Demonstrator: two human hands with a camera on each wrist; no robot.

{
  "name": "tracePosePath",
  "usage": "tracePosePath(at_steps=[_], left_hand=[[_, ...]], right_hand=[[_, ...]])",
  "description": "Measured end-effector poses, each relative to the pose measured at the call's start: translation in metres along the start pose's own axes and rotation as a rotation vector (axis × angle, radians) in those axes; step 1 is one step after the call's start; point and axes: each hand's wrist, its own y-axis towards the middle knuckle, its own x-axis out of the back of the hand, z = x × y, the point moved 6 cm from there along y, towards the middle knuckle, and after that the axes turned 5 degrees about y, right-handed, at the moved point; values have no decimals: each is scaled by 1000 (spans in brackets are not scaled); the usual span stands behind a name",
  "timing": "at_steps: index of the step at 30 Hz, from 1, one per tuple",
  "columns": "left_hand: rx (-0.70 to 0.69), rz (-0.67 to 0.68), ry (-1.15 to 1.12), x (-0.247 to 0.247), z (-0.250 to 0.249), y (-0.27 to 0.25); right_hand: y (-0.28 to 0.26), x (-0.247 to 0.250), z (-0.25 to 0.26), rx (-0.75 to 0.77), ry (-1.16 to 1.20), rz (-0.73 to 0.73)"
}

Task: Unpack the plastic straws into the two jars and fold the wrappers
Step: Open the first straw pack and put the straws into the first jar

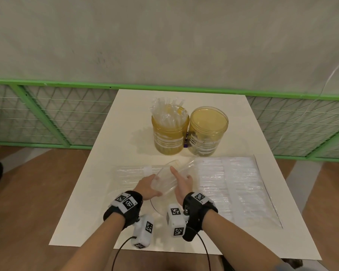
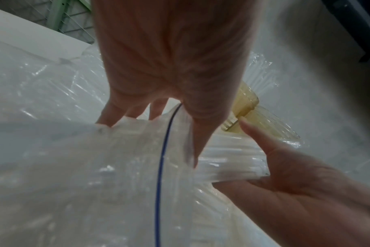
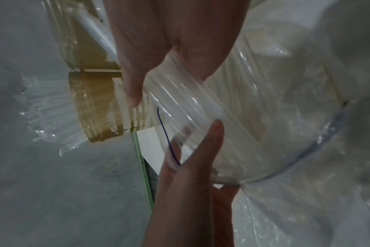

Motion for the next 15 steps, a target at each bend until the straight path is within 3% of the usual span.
tracePosePath(at_steps=[6,15], left_hand=[[-15,32,6,2,1,-4],[29,87,18,-1,13,-4]], right_hand=[[-6,-14,-6,-30,4,73],[2,8,19,120,28,-120]])
